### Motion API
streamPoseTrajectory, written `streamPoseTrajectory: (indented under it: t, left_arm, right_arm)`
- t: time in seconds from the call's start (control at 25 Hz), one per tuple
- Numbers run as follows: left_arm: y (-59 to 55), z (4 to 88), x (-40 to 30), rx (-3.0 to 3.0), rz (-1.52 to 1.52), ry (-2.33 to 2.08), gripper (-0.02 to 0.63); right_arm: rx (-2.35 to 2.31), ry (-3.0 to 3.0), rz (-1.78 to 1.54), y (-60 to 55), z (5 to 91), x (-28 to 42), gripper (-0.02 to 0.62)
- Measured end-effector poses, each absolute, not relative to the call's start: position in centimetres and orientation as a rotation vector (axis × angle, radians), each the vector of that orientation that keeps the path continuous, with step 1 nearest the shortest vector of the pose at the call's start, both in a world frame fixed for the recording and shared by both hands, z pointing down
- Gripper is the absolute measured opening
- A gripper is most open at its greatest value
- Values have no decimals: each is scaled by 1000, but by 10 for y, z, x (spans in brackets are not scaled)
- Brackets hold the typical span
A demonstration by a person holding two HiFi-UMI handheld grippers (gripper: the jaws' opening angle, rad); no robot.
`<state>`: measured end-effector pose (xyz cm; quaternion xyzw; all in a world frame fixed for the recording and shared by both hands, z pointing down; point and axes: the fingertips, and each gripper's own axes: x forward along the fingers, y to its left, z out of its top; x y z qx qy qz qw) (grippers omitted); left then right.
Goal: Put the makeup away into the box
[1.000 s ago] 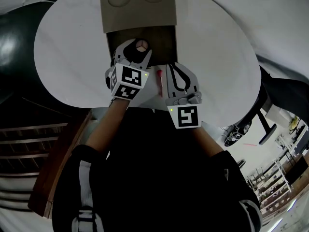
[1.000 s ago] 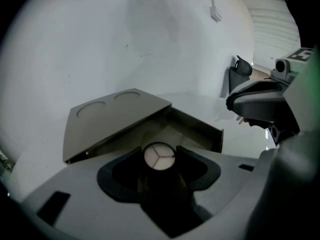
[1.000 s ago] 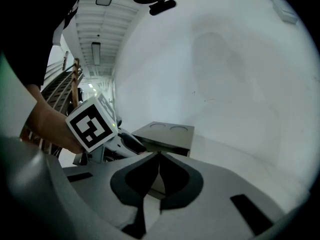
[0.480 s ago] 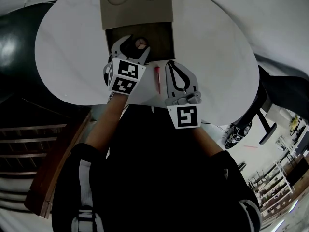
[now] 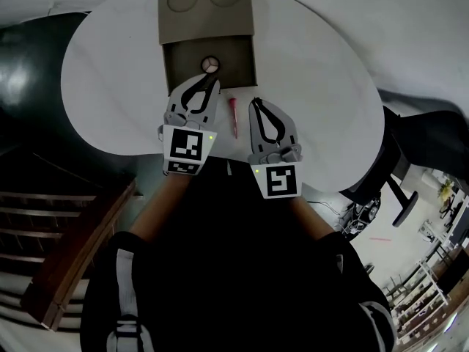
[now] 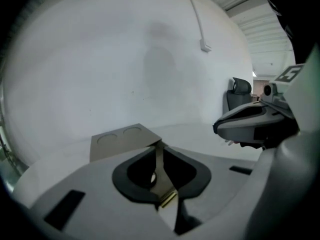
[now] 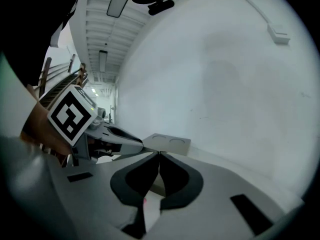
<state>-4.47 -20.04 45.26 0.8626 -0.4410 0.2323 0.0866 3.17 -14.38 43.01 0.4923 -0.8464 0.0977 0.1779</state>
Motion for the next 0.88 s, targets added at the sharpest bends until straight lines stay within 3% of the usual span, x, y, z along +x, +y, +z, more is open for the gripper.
streamPoseTrajectory:
  t: [0.32,0.88]
  left_arm:
    - [-160,423,-16,2661,644,-1354,9]
    - [-115,424,2,2618,597,-1385,9]
  right_arm:
    - [1429,-2415,192,-122,412,55,25]
    - [1408,-2420,168,-91,406,75,25]
